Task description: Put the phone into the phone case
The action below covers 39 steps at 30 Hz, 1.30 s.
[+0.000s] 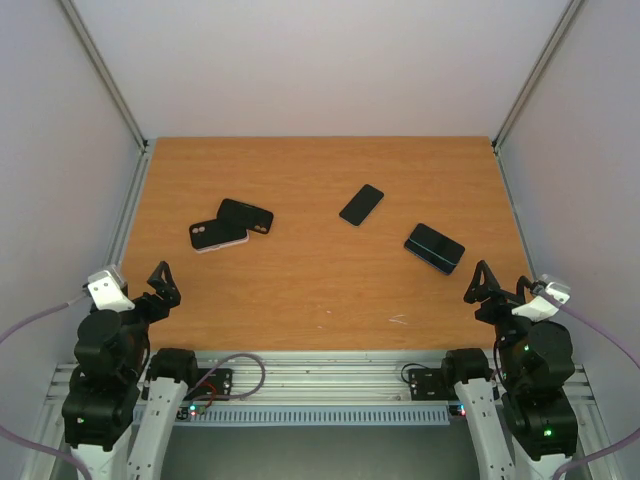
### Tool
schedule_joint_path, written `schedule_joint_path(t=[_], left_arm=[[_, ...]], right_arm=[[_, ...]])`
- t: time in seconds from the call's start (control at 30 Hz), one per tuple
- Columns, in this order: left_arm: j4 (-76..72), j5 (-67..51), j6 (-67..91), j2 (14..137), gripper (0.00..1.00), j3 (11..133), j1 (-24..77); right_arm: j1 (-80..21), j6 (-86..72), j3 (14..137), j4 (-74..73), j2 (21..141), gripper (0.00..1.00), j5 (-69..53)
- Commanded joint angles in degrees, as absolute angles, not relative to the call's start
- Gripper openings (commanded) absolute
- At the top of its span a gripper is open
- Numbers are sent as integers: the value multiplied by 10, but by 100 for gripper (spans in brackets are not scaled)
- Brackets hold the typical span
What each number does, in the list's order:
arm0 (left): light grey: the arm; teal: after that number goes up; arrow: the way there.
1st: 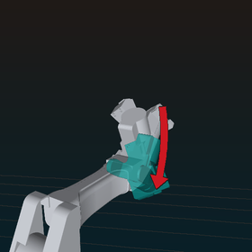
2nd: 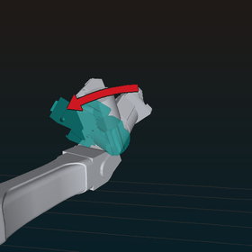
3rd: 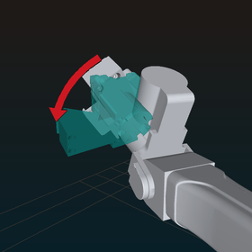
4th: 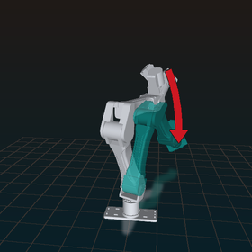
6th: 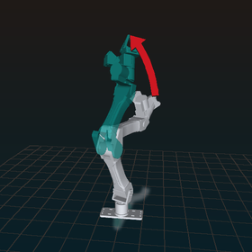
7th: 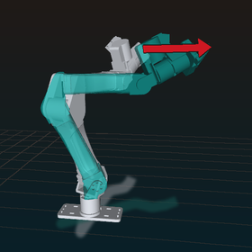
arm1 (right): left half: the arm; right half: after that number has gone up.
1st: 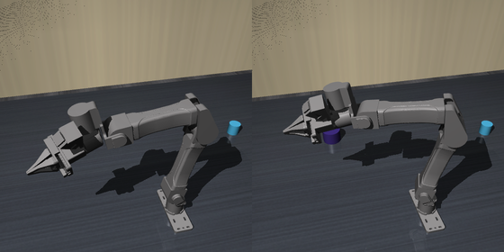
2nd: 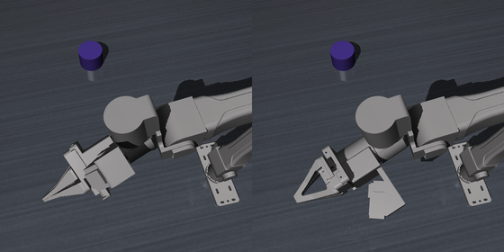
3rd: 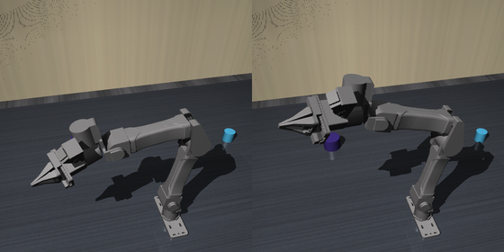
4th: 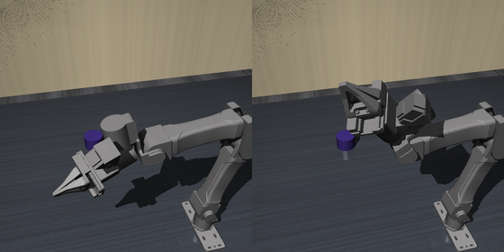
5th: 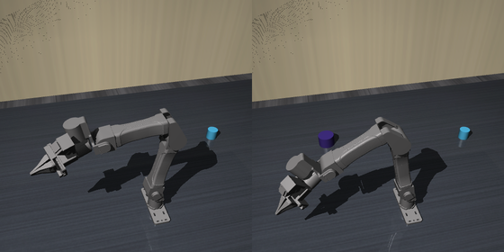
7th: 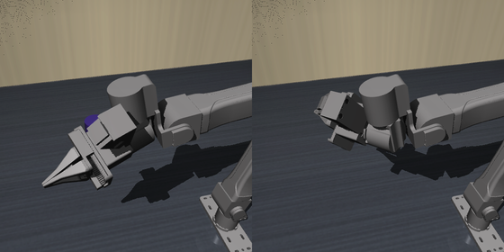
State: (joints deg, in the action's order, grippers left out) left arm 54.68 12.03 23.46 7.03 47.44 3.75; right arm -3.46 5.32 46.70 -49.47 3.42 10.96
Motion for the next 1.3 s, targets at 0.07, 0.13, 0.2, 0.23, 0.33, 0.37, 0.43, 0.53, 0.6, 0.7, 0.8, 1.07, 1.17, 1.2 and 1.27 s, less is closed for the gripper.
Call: schedule_joint_path(t=[0.07, 0.13, 0.2, 0.23, 0.33, 0.37, 0.43, 0.53, 0.6, 0.7, 0.8, 1.07, 1.17, 1.2, 1.27], left_arm=[[516, 110, 223, 75, 99, 464, 34], [512, 105, 222, 87, 99, 464, 34], [502, 89, 217, 100, 99, 463, 34], [498, 85, 215, 106, 99, 462, 34], [494, 90, 228, 137, 99, 474, 35], [493, 83, 231, 152, 99, 480, 34], [492, 65, 236, 187, 99, 494, 35], [496, 85, 263, 241, 99, 509, 34], [470, 78, 285, 270, 99, 502, 35], [413, 46, 304, 309, 99, 474, 34], [348, 14, 337, 359, 99, 441, 34], [197, -19, 397, 531, 99, 407, 32], [145, -47, 408, 595, 99, 417, 22], [129, -61, 414, 618, 99, 419, 15], [109, -85, 434, 664, 97, 429, 7]], right_arm=[[-33, 46, 462, -497, 29, 98, 118], [-33, 46, 462, -496, 28, 98, 114], [-33, 47, 460, -492, 26, 98, 109], [-33, 47, 460, -491, 25, 99, 108], [-33, 48, 458, -489, 21, 99, 106], [-33, 48, 458, -488, 21, 99, 104], [-33, 47, 455, -486, 20, 98, 101], [-33, 47, 455, -485, 18, 99, 101], [-33, 47, 454, -485, 18, 99, 99], [-33, 47, 453, -483, 15, 98, 95], [-33, 47, 451, -481, 16, 98, 93], [-33, 49, 447, -476, 10, 98, 83], [-34, 52, 446, -471, 11, 98, 76], [-36, 52, 446, -472, 11, 98, 76], [-39, 53, 447, -470, 9, 98, 76]])
